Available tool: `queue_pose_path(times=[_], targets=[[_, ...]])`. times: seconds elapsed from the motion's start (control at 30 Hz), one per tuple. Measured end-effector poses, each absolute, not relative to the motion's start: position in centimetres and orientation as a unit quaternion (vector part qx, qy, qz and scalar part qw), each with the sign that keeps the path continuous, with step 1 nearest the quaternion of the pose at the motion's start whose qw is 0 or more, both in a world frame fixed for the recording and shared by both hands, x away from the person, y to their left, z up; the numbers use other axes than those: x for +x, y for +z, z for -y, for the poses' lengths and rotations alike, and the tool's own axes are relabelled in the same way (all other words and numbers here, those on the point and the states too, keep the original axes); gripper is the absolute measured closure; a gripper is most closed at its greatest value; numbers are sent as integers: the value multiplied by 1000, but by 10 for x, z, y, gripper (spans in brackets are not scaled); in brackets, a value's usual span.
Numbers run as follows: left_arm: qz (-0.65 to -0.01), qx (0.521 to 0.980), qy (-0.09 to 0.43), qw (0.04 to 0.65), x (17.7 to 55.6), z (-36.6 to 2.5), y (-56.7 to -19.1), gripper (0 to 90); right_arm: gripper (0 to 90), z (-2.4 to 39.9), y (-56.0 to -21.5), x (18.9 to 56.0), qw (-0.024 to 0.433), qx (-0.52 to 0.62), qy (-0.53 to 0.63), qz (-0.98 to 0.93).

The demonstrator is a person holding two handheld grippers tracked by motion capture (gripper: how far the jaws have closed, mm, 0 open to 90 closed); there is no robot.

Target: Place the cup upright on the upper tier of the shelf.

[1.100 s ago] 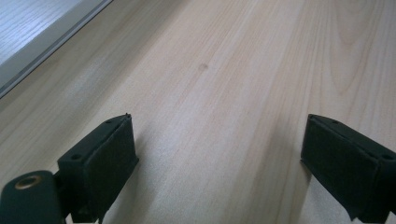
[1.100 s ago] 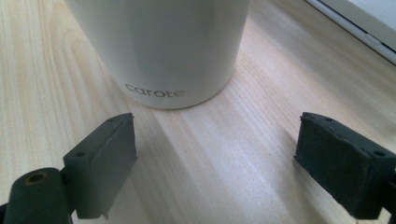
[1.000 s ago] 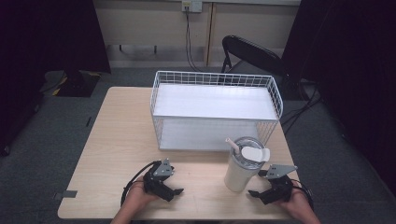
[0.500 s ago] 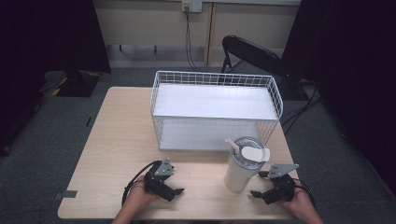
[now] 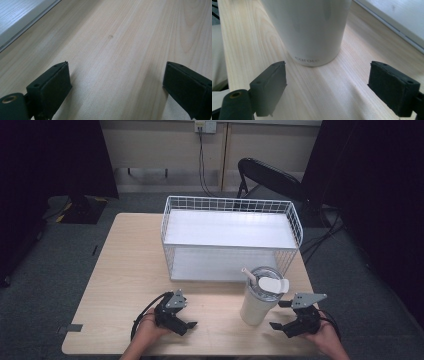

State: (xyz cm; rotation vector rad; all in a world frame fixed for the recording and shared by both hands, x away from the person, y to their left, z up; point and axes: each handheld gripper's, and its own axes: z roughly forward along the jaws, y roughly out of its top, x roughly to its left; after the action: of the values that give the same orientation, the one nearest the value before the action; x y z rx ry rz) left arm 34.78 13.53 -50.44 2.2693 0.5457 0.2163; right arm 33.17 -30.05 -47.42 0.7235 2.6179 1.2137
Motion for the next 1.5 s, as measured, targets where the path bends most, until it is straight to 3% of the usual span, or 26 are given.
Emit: queue_pose_path(times=[0.43,1.5], targets=[[-215,892,85,388,348,-135,-504,70,142,294,-451,332,75,251,463,-847],[-217,892,86,388,348,-135,-504,67,125,270,-440,336,77,240,497,-830]])
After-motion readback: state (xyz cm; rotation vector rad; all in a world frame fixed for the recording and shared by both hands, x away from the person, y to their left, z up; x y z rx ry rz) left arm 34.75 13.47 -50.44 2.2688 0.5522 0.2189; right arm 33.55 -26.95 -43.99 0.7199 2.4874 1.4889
